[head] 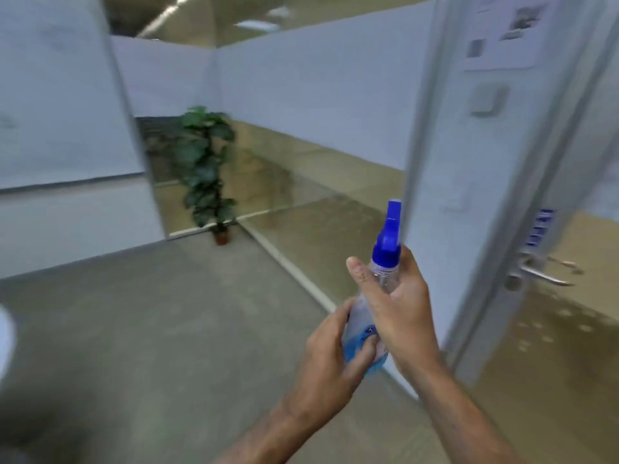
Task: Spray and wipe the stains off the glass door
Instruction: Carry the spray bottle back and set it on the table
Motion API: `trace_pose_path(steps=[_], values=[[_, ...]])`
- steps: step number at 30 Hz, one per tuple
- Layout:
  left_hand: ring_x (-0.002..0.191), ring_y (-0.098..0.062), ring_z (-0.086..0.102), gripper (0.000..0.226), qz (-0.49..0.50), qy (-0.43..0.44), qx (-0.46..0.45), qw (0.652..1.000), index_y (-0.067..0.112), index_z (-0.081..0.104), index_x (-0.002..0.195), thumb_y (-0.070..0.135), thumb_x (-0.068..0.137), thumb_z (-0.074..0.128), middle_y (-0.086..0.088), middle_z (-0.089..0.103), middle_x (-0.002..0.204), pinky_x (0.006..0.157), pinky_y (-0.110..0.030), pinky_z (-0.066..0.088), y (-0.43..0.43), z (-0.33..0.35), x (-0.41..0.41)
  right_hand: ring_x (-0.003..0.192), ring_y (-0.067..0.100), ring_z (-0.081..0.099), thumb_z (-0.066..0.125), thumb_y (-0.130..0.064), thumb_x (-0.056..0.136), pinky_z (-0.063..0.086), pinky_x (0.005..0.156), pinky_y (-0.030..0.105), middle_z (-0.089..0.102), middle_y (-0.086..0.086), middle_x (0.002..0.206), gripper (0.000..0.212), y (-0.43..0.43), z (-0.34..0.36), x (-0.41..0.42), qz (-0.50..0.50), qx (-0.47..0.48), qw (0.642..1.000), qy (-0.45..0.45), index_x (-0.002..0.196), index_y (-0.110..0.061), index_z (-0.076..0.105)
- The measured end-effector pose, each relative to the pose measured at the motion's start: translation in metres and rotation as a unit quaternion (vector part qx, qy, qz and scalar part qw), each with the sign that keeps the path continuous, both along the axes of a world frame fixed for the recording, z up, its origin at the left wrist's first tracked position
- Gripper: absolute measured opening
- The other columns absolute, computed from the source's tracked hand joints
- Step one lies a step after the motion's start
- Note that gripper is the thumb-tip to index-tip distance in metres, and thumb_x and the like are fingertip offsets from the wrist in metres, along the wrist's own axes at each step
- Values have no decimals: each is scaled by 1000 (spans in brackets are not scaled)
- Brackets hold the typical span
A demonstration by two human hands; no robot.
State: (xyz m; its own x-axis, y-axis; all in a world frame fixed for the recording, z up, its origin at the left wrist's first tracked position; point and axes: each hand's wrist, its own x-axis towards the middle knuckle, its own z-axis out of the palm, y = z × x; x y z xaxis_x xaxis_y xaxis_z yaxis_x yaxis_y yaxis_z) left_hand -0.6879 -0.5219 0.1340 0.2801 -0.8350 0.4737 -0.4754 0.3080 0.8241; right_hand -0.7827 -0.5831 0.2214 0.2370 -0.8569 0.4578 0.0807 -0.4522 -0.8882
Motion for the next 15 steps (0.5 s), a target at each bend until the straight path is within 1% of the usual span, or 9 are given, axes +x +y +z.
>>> trace_pose_path(steps=[3,5,6,7,8,10,12,14,15], values=[[89,13,62,45,52,9,16,998,35,59,135,22,94,71,21,73,111,79,-15,48,74,-8,85,88,27,69,83,-33,86,54,85,34,68,11,93,32,62,-15,84,78,22,996,29,103,-16,62],[95,7,67,49,68,14,28,997,35,57,140,19,94,68,20,73,119,84,-21,54,125,-12,141,87,21,71,83,-38,80,56,83,29,69,14,95,39,103,-25,136,133,38,989,46,103,-12,64],[93,6,67,52,79,12,34,996,34,56,142,17,94,68,21,72,121,85,-17,53,151,-14,168,87,13,72,82,-41,76,56,81,22,70,11,97,43,123,-30,160,164,45,984,54,103,-13,65],[86,4,64,53,96,8,41,995,32,56,143,15,94,68,25,70,117,81,-8,48,178,-17,195,87,7,72,82,-43,73,56,80,17,70,9,101,43,141,-36,184,197,52,977,64,102,-16,67],[82,0,62,52,114,8,51,992,30,57,142,13,94,68,29,68,111,77,-1,42,204,-20,220,89,5,73,82,-43,73,56,80,17,72,6,102,41,158,-42,207,235,56,967,78,104,-20,68],[74,7,60,50,152,13,70,986,32,59,137,10,93,68,31,66,103,73,1,39,252,-28,266,98,10,75,83,-40,76,59,87,23,77,1,103,37,187,-51,251,318,53,939,117,109,-31,69],[76,15,60,51,184,25,86,979,31,58,139,9,94,67,26,68,109,75,-3,42,295,-33,306,104,14,75,83,-35,79,59,95,34,79,-2,108,35,210,-59,293,375,36,912,160,111,-35,70],[86,11,65,50,209,45,91,973,29,58,141,8,97,67,19,71,117,78,-8,49,330,-40,339,108,13,74,84,-28,83,55,102,44,79,-6,113,34,225,-70,333,409,12,888,209,114,-33,70],[94,4,70,50,222,56,91,969,29,58,142,9,98,67,15,73,122,83,-15,55,345,-44,354,111,13,73,85,-26,84,54,104,47,78,-7,115,37,231,-76,353,423,2,875,235,117,-31,70]])
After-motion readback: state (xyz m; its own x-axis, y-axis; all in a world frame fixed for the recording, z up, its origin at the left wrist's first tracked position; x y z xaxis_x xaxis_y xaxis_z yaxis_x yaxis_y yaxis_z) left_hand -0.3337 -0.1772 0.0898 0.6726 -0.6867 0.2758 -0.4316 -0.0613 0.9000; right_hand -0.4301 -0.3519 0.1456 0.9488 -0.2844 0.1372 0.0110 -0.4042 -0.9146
